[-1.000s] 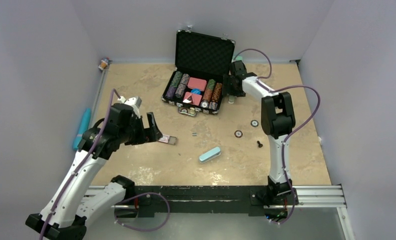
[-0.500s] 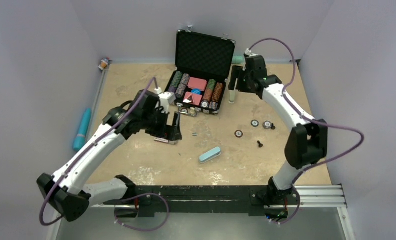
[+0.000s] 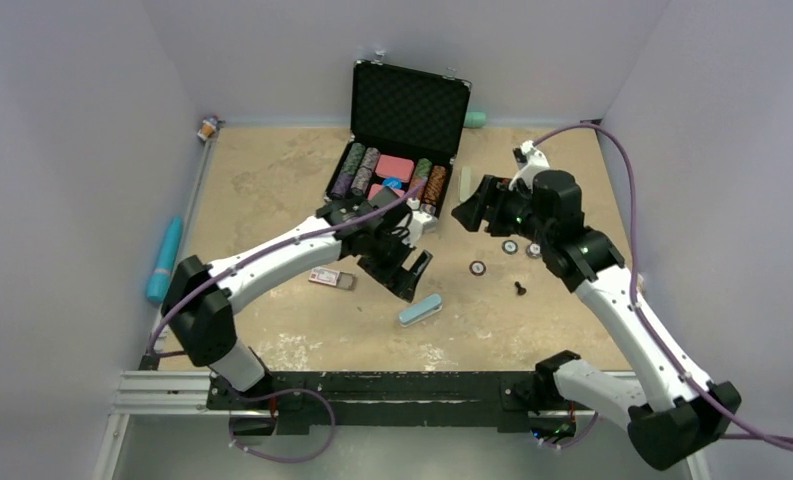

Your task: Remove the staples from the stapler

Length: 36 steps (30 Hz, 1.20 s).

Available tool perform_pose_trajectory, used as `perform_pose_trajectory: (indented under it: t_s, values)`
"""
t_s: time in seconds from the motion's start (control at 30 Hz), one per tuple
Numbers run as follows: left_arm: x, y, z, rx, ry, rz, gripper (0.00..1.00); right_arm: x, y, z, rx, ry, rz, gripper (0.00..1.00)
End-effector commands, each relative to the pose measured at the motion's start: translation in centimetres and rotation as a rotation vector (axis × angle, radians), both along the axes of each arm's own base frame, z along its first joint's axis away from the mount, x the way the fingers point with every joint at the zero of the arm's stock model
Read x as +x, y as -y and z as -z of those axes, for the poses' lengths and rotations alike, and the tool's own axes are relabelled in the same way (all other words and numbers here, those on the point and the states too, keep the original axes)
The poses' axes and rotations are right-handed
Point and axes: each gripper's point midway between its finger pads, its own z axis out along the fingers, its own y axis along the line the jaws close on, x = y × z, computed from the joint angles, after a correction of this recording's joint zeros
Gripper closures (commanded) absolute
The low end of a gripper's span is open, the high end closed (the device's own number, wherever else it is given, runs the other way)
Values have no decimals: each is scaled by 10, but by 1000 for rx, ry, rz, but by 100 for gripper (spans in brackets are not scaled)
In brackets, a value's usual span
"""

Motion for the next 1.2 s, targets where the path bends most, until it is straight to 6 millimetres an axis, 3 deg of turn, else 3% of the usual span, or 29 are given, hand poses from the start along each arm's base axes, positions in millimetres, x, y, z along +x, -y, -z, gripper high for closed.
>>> perform_pose_trajectory:
  t_s: [0.0, 0.2, 0.4, 0.6, 0.9, 1.17]
  values:
    - [11, 40, 4, -40, 79, 78, 11, -27, 9, -24, 74, 58, 44, 26]
    - [10, 68, 30, -11, 113, 77, 11, -56, 30, -64, 157, 183, 101, 25]
    - [9, 80, 50, 18, 104, 82, 19, -70, 37, -86, 195, 246, 107, 25]
    - [13, 81, 56, 35, 119, 84, 21, -81, 33, -109, 280, 296, 81, 22]
    - [9, 91, 62, 17, 102, 124, 30, -89, 32, -129, 327, 348, 56, 19]
    - [9, 102, 72, 24, 95, 162, 35, -106, 39, -177, 405, 485, 49, 18]
